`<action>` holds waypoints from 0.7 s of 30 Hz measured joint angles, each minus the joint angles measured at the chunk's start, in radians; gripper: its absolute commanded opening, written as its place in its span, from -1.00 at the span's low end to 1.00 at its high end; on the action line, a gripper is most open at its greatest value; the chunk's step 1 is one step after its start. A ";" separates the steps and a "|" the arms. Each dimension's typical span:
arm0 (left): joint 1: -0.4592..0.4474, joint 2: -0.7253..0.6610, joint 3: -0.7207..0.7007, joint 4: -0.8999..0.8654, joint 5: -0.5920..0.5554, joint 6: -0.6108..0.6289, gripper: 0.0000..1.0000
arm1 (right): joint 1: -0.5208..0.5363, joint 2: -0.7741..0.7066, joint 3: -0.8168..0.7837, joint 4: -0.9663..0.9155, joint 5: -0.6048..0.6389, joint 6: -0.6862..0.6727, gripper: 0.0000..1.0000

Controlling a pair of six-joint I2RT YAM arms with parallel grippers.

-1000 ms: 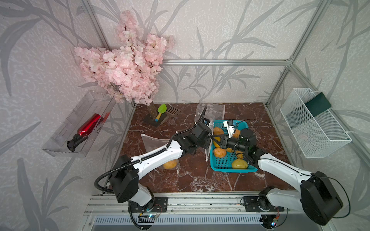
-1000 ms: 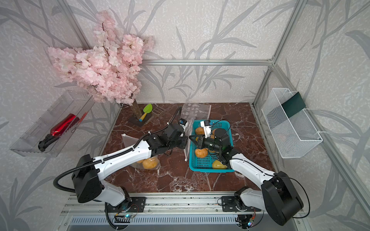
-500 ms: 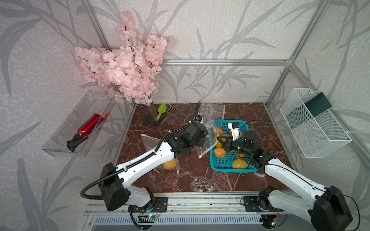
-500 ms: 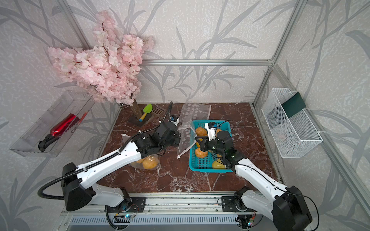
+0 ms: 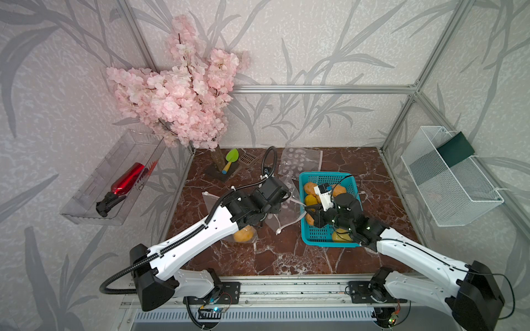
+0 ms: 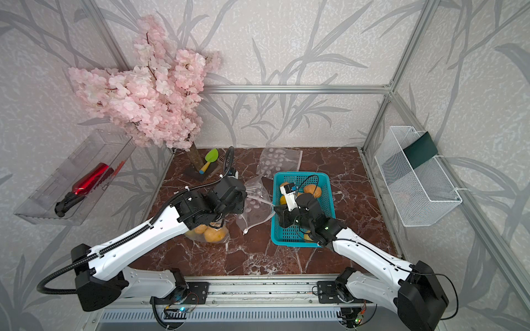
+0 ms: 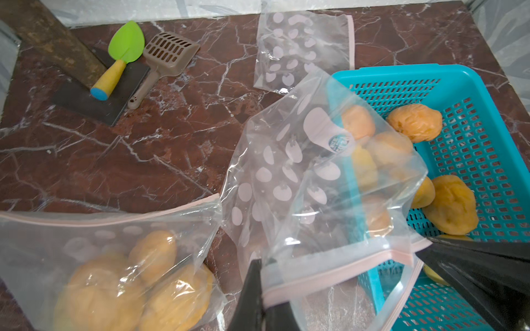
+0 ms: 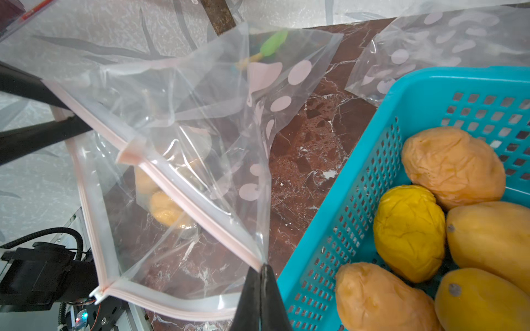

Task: Put the potatoes into a zipper bag and zip it
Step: Open the zipper of the food storage bag.

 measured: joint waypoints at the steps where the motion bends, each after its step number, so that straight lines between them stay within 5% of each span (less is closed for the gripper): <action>1: 0.000 0.005 0.011 -0.016 -0.006 -0.013 -1.00 | 0.009 0.002 0.010 -0.007 0.017 -0.007 -0.86; 7: 0.003 0.077 0.105 -0.117 -0.052 -0.064 -1.00 | 0.012 0.011 0.020 -0.042 0.060 -0.031 0.05; 10: 0.004 0.097 0.106 -0.134 -0.060 -0.068 -1.00 | 0.010 0.019 0.009 -0.017 0.023 -0.035 0.31; 21: 0.005 0.102 0.073 -0.096 -0.046 -0.045 -1.00 | 0.034 0.103 0.041 0.035 -0.075 -0.040 0.55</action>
